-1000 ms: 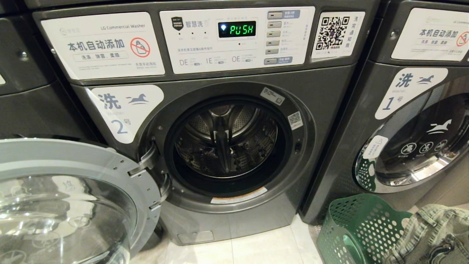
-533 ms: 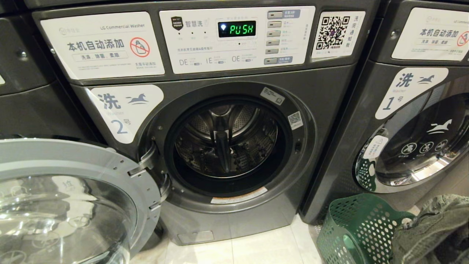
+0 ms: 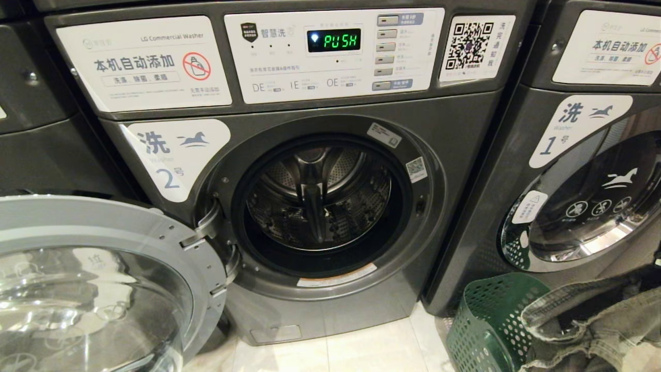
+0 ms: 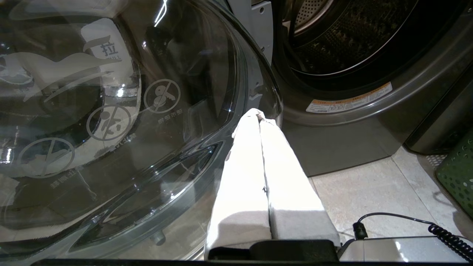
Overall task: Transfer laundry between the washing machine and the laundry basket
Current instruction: Pick a cloth and place it into the basket
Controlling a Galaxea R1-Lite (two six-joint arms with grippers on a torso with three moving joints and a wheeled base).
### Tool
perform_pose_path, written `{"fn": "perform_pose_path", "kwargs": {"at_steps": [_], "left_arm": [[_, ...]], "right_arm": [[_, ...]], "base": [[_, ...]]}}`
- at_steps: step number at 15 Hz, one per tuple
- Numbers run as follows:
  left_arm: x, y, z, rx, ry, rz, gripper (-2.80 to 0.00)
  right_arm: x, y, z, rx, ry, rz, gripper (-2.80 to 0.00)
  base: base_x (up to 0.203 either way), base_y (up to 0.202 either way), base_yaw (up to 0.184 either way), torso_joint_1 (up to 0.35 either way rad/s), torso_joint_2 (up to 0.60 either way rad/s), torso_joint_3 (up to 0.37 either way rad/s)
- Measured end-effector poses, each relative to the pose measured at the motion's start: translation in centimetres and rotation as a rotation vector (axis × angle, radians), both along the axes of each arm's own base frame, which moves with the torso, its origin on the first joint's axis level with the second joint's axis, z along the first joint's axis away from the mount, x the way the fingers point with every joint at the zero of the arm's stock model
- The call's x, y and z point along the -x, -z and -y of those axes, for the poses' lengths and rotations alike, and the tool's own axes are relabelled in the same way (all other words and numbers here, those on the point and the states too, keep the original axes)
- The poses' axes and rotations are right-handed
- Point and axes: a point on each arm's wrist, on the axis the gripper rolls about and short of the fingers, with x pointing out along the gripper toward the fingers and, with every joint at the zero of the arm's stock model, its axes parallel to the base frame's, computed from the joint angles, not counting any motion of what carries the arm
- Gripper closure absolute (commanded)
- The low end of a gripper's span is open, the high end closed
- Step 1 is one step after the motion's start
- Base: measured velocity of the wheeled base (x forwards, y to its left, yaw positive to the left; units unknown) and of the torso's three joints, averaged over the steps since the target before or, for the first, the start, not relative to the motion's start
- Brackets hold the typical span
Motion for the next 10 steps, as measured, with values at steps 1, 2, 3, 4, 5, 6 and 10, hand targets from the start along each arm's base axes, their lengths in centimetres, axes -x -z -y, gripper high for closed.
{"fn": "perform_pose_path", "kwargs": {"at_steps": [1,2,3,4,5,6,10], "left_arm": [[0.0,0.0,0.0,-0.001,0.000,0.000,0.00],[0.0,0.0,0.0,-0.002,0.001,0.000,0.00],[0.0,0.0,0.0,-0.003,0.001,0.000,0.00],[0.0,0.0,0.0,-0.003,0.002,0.000,0.00],[0.0,0.0,0.0,-0.004,0.002,-0.001,0.00],[0.0,0.0,0.0,-0.005,0.002,-0.001,0.00],[0.0,0.0,0.0,-0.006,0.003,-0.002,0.00]], "right_arm": [[-0.6,0.4,0.5,-0.005,0.008,0.005,0.00],[-1.2,0.8,1.1,-0.007,0.018,0.011,-2.80],[-1.8,1.1,1.5,-0.005,0.025,0.020,-2.80],[-2.2,1.4,1.8,-0.006,0.029,0.020,-2.80],[-2.4,1.6,2.0,-0.008,0.031,0.011,-2.80],[-2.6,1.8,2.0,-0.010,0.030,0.007,-2.80],[-2.8,2.2,2.1,-0.025,-0.004,-0.014,-2.80]], "base": [[0.000,0.000,0.000,0.000,0.00,0.000],[0.000,0.000,0.000,0.000,0.00,0.000],[0.000,0.000,0.000,0.000,0.00,0.000],[0.000,0.000,0.000,0.000,0.00,0.000],[0.000,0.000,0.000,0.000,0.00,0.000],[0.000,0.000,0.000,0.000,0.00,0.000],[0.000,0.000,0.000,0.000,0.00,0.000]]}}
